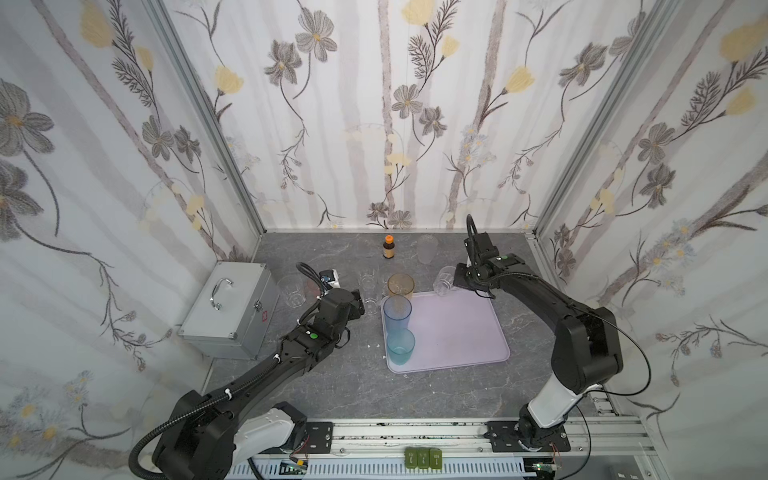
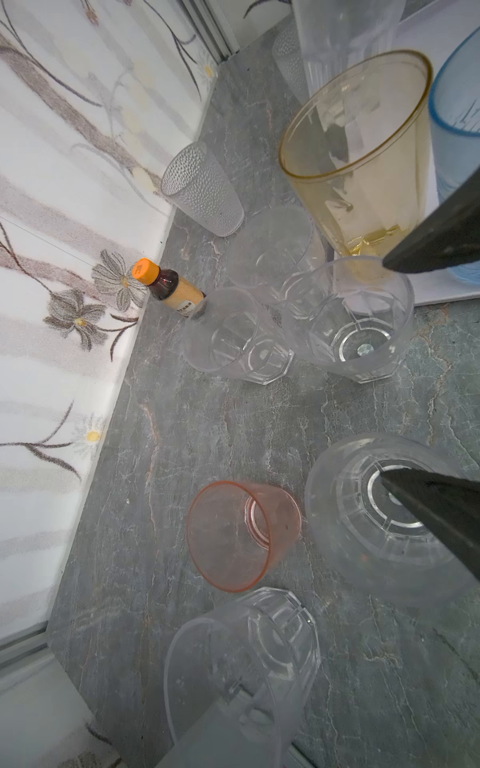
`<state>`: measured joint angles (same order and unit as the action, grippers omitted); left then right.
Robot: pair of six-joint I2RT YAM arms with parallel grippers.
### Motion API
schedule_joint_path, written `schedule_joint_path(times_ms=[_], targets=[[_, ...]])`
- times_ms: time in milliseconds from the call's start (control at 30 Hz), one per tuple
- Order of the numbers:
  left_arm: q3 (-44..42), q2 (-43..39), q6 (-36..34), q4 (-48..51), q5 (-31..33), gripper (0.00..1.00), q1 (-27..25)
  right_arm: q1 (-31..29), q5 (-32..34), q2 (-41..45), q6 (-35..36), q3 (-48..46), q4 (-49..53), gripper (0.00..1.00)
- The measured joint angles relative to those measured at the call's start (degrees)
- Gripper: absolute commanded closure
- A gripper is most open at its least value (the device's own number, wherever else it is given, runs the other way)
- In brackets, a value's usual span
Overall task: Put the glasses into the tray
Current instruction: 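Lift the clear glass and carry it over the tray with the right gripper, then lower the clear glass onto the tray beside the yellow cup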
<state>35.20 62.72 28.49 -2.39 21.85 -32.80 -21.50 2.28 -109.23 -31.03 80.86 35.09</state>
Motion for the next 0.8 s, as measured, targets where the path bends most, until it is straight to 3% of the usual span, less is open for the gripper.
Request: schedule_joint_path(times_ms=[167, 567, 800], targets=[[-2.9, -4.3, 1.4, -0.3, 0.9, 0.24, 0.0, -4.9, 0.7, -7.1, 0.0, 7.7, 1.5, 1.0], [-2.8, -3.1, 1.9, -0.7, 0.9, 0.24, 0.1, -10.4, 0.8, -12.0, 0.2, 9.7, 5.5, 1.0], [-4.1, -5.4, 2.1, -0.8, 1.2, 0.25, 0.2, -10.0, 0.9, -13.0, 1.6, 11.3, 7.1, 1.0]])
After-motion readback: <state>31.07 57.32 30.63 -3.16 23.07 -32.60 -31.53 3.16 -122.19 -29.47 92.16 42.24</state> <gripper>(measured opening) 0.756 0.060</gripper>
